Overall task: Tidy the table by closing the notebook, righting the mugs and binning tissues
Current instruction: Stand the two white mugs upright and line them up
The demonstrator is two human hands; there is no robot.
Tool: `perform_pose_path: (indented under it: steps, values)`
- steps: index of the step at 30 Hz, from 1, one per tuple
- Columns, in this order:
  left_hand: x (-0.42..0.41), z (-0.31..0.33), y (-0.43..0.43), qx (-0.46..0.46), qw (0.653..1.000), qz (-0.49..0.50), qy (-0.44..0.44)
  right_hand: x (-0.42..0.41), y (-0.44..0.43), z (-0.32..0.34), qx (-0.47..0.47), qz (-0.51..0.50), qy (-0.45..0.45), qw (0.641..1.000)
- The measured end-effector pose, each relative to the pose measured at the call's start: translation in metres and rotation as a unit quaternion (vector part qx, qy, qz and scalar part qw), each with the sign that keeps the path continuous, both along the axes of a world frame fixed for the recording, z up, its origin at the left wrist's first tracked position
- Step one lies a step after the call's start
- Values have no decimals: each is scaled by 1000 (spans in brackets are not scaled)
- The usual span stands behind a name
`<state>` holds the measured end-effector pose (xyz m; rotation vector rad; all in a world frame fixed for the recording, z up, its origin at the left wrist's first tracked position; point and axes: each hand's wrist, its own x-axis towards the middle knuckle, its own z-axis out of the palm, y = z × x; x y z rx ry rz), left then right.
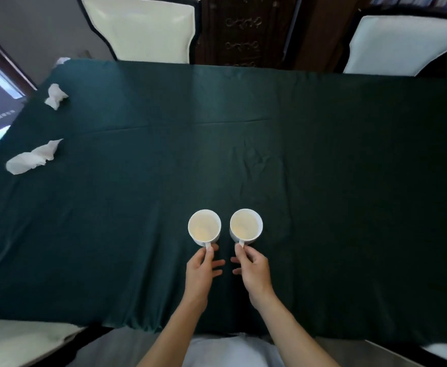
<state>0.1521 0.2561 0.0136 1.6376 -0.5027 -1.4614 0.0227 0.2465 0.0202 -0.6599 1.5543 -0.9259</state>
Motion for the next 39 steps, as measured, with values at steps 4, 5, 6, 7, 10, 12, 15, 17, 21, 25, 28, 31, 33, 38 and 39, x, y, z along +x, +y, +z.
perform_pose_path:
  steps: [4, 5, 6, 7, 10, 12, 15, 17, 21, 25, 28, 31, 33, 38, 39]
  values:
    - [4, -6, -4, 12, 999, -22, 34, 20, -5, -3, 31, -76, -26, 996]
    - [5, -8, -6, 12, 999, -29, 33, 23, -5, -4, 33, -96, -30, 994]
    - [6, -10, -7, 7, 999, -34, 24, 25, -6, -5, 33, -112, -29, 993]
    - [6, -12, -8, -3, 999, -40, 9, 26, -5, -5, 32, -125, -24, 991]
    - [11, -10, -13, -46, 995, -62, -66, 26, -4, -3, 26, -141, 3, 990]
    - [18, -4, -18, -63, 992, -68, -82, 26, -5, 3, 27, -143, 17, 989]
    - [27, 9, -24, -68, 991, -70, -87, 25, -1, 16, 26, -152, 27, 988]
    - [32, 21, -20, -81, 988, -82, -105, 26, 5, 31, 9, -155, 13, 988]
    - [42, 50, -4, -110, 981, -93, -128, 30, 19, 66, -37, -140, 23, 989]
    - [52, 86, 25, -157, 975, -84, -130, 35, 46, 101, -89, -117, 13, 989]
    - [59, 114, 59, -191, 968, -74, -148, 42, 78, 128, -133, -89, -7, 987]
    - [68, 148, 99, -232, 957, -54, -164, 50, 118, 159, -182, -63, -17, 981]
    - [77, 169, 123, -261, 948, -41, -180, 57, 141, 179, -211, -47, -23, 976]
    - [104, 216, 176, -307, 930, 3, -200, 85, 181, 218, -257, -6, -30, 966]
    - [111, 223, 184, -312, 927, 13, -208, 92, 186, 225, -265, -2, -33, 964]
